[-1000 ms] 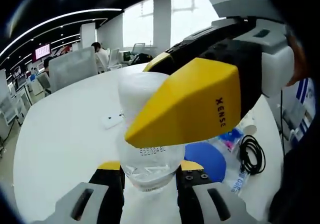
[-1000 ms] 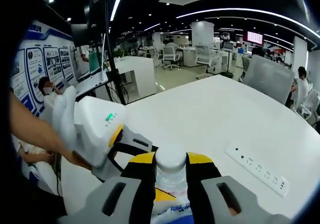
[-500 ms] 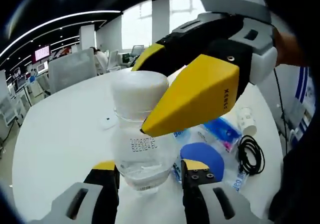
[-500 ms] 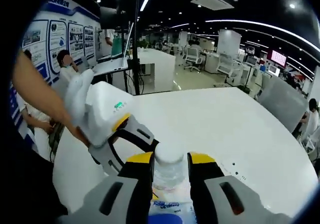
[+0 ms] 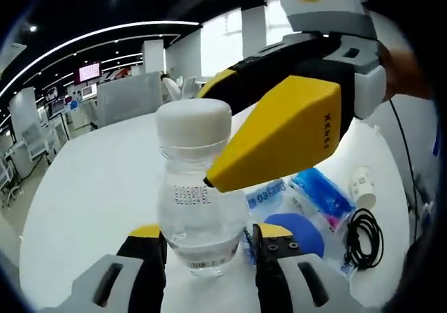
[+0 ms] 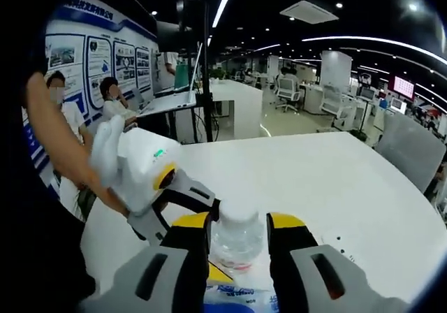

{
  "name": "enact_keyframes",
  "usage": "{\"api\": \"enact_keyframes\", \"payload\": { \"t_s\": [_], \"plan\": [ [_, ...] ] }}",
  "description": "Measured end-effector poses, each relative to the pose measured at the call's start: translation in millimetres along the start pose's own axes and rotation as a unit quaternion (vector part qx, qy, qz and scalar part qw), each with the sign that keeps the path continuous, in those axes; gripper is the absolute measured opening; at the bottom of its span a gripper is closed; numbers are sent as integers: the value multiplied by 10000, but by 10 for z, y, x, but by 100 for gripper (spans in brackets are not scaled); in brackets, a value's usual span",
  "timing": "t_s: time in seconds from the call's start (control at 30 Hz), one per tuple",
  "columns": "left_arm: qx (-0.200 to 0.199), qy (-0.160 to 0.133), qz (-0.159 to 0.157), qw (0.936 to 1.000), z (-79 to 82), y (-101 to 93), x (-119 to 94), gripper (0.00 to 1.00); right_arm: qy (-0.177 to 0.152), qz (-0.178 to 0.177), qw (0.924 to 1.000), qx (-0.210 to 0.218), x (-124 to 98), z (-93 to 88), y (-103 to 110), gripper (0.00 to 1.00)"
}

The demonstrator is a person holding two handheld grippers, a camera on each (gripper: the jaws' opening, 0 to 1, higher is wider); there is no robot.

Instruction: Arrange the tabletop items into an orderly group along one side of the table until the central work area is clear of visible clutter.

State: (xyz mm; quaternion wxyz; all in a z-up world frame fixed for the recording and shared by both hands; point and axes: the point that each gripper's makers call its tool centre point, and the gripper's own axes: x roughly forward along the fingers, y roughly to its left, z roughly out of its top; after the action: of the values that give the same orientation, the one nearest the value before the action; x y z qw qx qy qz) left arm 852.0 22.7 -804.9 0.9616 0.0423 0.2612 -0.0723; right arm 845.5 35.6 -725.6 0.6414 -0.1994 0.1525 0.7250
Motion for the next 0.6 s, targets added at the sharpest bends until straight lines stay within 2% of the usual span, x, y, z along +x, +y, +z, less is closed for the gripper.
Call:
{"api": "enact_keyframes", "payload": {
  "t_s": [0.13,0.23,0.5,0.6],
  "plan": [
    [21,-62,73,10000,28,32,15,43,-183,21,9998,50,42,52,-35,21],
    [49,-75,74,9999,17,73,25,40,-255,252,9993,93,74,56,24,18],
    [177,-112,-105,9997,45,18,20,39,-334,234,9990,172,14,59,35,17],
    [198,-47,-224,9995,61,13,27,38,-268,128,9986,432,-8,66,-3,16]
  ]
}}
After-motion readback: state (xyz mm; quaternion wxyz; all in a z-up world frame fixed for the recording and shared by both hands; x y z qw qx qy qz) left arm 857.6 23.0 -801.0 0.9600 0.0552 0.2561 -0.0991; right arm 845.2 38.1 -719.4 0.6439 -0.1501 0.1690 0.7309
